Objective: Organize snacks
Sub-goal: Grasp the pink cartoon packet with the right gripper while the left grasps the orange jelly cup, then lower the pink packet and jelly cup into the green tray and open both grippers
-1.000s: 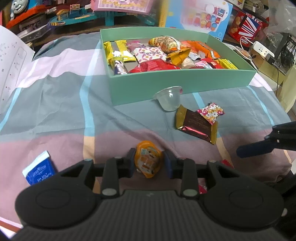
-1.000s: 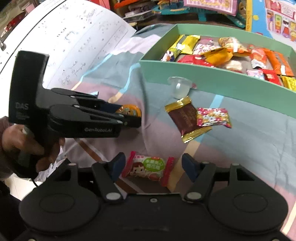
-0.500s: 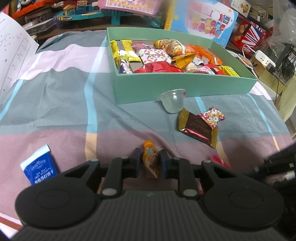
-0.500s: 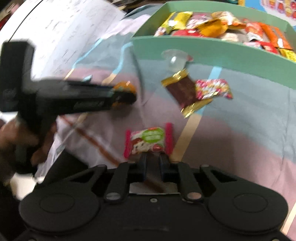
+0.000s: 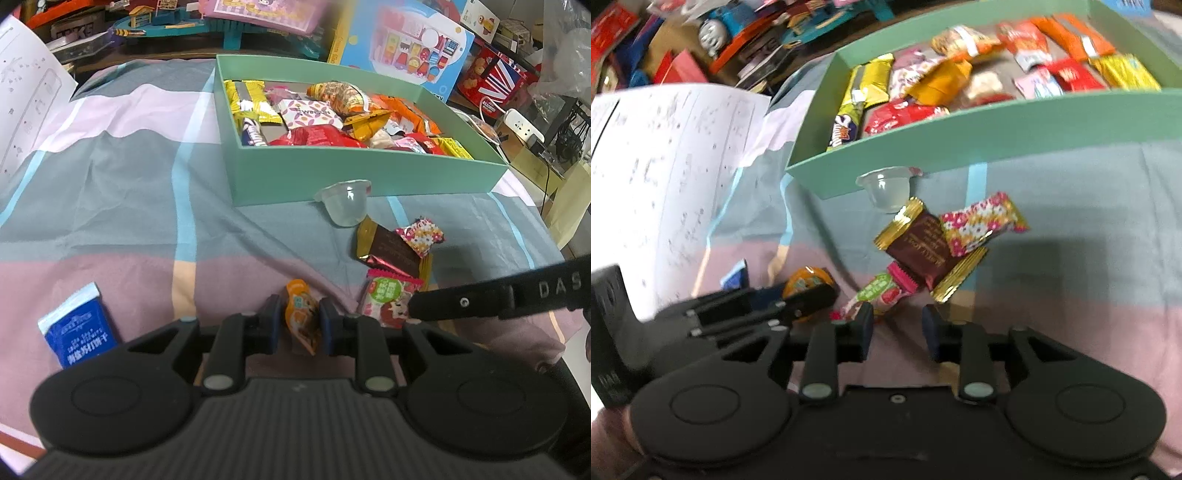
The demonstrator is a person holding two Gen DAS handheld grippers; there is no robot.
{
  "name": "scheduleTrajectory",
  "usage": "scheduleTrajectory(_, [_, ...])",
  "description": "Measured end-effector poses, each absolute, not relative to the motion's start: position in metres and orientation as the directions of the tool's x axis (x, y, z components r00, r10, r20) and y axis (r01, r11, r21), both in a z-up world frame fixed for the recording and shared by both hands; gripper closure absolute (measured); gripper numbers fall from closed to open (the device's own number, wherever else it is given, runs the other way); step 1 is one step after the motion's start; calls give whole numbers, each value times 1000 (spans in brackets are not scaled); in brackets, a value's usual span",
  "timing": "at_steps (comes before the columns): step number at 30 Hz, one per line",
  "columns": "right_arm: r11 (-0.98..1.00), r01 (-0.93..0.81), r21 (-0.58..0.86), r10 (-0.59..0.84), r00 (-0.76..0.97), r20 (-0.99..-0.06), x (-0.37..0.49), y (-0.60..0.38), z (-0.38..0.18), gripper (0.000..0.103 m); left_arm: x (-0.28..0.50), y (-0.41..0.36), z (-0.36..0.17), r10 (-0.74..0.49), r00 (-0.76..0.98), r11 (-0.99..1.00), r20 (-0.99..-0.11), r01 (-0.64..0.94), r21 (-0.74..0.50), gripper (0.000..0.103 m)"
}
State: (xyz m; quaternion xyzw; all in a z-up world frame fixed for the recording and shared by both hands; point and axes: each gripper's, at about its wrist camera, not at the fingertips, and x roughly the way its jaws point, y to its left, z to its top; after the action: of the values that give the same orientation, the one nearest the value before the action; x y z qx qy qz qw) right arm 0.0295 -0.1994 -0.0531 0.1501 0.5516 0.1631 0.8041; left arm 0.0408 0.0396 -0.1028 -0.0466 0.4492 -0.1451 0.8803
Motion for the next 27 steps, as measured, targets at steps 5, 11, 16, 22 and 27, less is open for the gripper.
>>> scheduleTrajectory(5, [893,-76,444,445,310,-840,35,-186,-58,73,37,46,-104,-305,551,952,-777,203,-230,82])
scheduleTrajectory(11, [886,-82,456,457,319,-830,42,-172,-59,73,39,46,-104,-301,549,953,-780,198,-228,82])
scheduleTrajectory(16, [881,-67,468,464,315,-828,53,-169,-62,73,42,38,-103,-321,533,946,-783,219,-239,83])
scheduleTrajectory(22, [907,-140,398,422,337,-842,54,-152,-65,87,40,35,-103,-312,538,950,-783,202,-239,84])
scheduleTrajectory(27, [897,-164,411,442,371,-816,53,-164,-49,90,43,37,-90,-323,546,946,-773,193,-259,84])
